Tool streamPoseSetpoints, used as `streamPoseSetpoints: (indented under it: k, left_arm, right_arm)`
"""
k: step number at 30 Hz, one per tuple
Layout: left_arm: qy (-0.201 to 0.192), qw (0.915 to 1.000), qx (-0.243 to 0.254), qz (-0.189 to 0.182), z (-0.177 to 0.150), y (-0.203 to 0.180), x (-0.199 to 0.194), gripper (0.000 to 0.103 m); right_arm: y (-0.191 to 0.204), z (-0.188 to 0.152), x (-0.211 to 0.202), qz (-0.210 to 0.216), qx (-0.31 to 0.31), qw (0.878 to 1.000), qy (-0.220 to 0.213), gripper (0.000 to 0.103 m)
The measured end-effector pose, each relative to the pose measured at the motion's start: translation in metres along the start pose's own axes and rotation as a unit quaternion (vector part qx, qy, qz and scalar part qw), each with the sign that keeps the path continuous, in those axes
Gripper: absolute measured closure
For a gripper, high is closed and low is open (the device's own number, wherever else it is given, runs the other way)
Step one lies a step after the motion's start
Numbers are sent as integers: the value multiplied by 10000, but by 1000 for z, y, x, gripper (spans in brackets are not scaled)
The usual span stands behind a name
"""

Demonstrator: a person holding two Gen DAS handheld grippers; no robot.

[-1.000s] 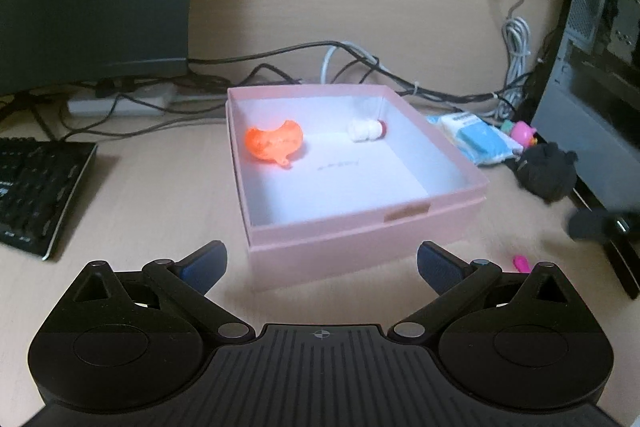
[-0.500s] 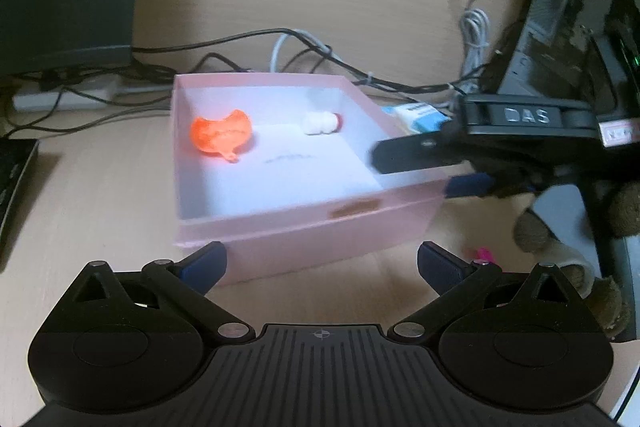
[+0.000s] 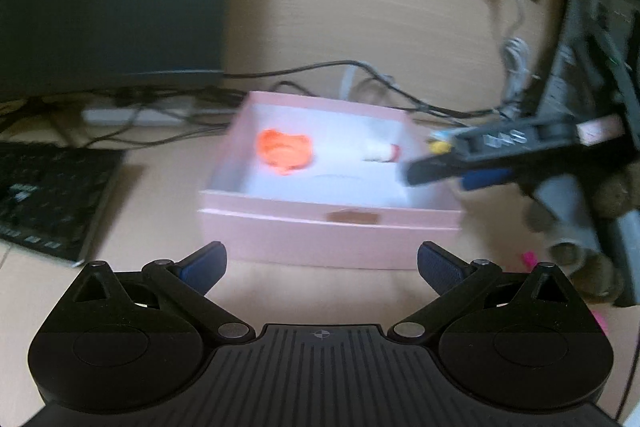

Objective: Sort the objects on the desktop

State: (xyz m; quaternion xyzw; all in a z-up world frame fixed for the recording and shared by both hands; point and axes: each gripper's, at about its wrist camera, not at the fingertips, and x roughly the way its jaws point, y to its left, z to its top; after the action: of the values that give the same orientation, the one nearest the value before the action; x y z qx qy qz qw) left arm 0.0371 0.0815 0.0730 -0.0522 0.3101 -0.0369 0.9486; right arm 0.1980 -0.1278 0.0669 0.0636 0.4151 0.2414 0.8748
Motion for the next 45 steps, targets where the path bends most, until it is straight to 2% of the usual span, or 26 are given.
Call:
streamPoseSetpoints:
  k: [4, 9, 13, 14, 15, 18, 19, 21, 24, 27, 32, 37, 38, 39, 40, 41, 45]
  left_arm:
    - [72, 9994, -336, 13, -2, 11, 0, 0]
    - [28, 9998, -205, -23, -9, 0, -7, 0]
    - [166, 9998, -75, -38, -17, -10, -11, 0]
    - [200, 9998, -50, -85, -19, -12, -14, 0]
    - [225, 9996, -21, -149, -22, -15, -19, 0]
    - [263, 9989, 146, -350, -32, -26, -31, 0]
    - [260, 9986, 230, -401, -36, -31, -34, 0]
    - [215, 9983, 397, -372, -43, -43, -37, 0]
    - [205, 9986, 480, -121, -46, -53, -35, 0]
    - [354, 9982, 393, -271, -48, -58, -38, 0]
    - [555, 9932, 871, -529, -66, -79, -45, 0]
    - [772, 9889, 1149, -531, -82, -101, -33, 1]
    - [781, 9884, 1197, -515, -84, -103, -33, 6]
    - [806, 9877, 1246, -487, -85, -106, -31, 21]
    - [854, 9869, 1286, -463, -86, -108, -29, 29]
    - [900, 9864, 1298, -448, -86, -109, -28, 32]
    - [833, 9878, 1246, -427, -84, -111, -28, 32]
  right_arm:
    - [-21, 1, -4, -701, 4, 9974, -142, 10]
    - [-31, -1, -28, -1463, -89, 9875, -574, 10]
    - [-32, -10, -73, -1597, -329, 9789, -1233, 8]
    - [-33, -16, -89, -1565, -412, 9762, -1442, 1]
    - [-32, -19, -102, -1550, -476, 9734, -1618, 0]
    - [-34, -42, -145, -1583, -551, 9625, -2134, 0]
    - [-36, -47, -155, -1596, -474, 9617, -2178, 0]
    - [-44, -60, -169, -1438, -264, 9697, -1958, 0]
    - [-57, -84, -175, -936, -186, 9832, -1558, 0]
    - [-60, -109, -168, -744, -328, 9919, -981, 0]
    - [-51, -148, -164, -833, -582, 9922, -721, 0]
    - [-42, -170, -161, -1057, -830, 9889, -638, 0]
    - [-41, -171, -160, -1027, -876, 9890, -599, 1]
    - [-43, -172, -159, -981, -890, 9895, -572, 5]
    - [-42, -174, -159, -944, -906, 9899, -551, 7]
    - [-41, -175, -159, -919, -942, 9899, -536, 9]
    - [-36, -179, -158, -863, -1133, 9884, -535, 12]
